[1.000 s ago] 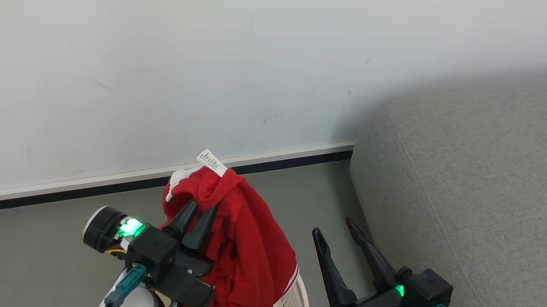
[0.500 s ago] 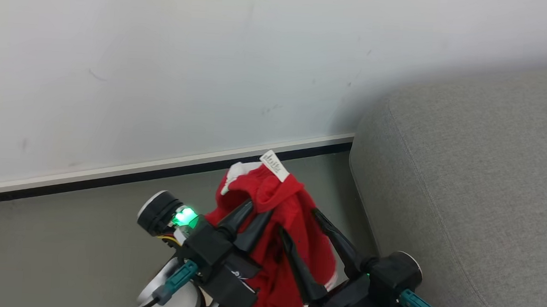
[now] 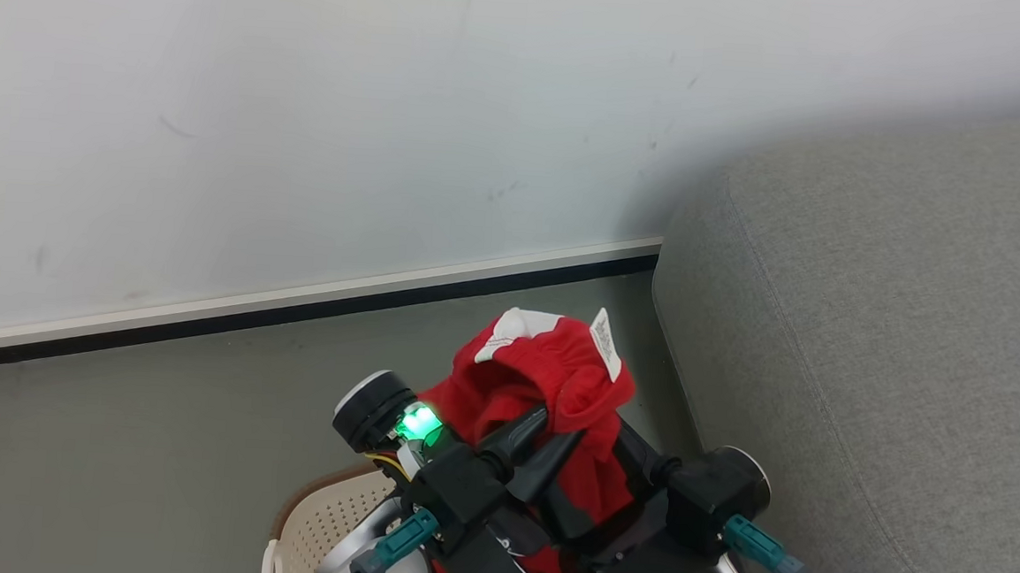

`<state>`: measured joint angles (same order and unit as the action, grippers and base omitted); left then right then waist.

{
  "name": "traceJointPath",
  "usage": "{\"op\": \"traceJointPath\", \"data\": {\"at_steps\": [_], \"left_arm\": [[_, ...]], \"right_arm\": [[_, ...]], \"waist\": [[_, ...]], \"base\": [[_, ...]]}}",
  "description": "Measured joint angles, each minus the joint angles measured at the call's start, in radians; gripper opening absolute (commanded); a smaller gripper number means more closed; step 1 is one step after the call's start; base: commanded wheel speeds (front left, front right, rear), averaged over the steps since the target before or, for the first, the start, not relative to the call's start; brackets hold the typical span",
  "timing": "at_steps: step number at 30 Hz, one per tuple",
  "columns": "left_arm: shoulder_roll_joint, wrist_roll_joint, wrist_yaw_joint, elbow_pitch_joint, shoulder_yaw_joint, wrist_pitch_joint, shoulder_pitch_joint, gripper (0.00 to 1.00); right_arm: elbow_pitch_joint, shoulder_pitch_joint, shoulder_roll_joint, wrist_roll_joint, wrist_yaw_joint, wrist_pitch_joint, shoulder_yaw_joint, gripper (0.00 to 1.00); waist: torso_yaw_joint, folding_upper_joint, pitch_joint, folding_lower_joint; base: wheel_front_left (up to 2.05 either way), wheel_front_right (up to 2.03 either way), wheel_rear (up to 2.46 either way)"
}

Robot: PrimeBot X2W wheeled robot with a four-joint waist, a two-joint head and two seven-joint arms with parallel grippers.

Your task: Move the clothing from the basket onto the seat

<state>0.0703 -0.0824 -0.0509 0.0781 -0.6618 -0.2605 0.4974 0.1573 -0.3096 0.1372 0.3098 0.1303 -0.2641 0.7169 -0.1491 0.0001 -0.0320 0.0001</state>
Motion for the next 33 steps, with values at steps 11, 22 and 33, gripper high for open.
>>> {"op": "traceJointPath", "data": {"at_steps": [11,22,33], "left_arm": [[-0.006,-0.031,0.008,-0.001,-0.024,0.010,0.014,0.00],[0.009,-0.055,0.026,0.002,0.008,0.008,0.016,0.19],[0.046,-0.069,0.065,-0.029,0.048,0.004,-0.021,1.00]], "right_arm": [[0.033,-0.022,-0.015,-0.025,0.000,0.000,-0.022,0.00],[0.015,-0.011,-0.018,-0.046,0.000,0.000,-0.054,0.00],[-0.006,0.012,-0.021,-0.069,0.000,0.000,-0.128,0.00]], "waist": [[0.003,0.0000,0.001,0.0000],[0.007,-0.0001,0.002,0.0000],[0.007,-0.0001,0.007,0.0000]], "base": [[0.00,0.00,0.00],[0.00,0.00,0.00],[0.00,0.00,0.00]]}}
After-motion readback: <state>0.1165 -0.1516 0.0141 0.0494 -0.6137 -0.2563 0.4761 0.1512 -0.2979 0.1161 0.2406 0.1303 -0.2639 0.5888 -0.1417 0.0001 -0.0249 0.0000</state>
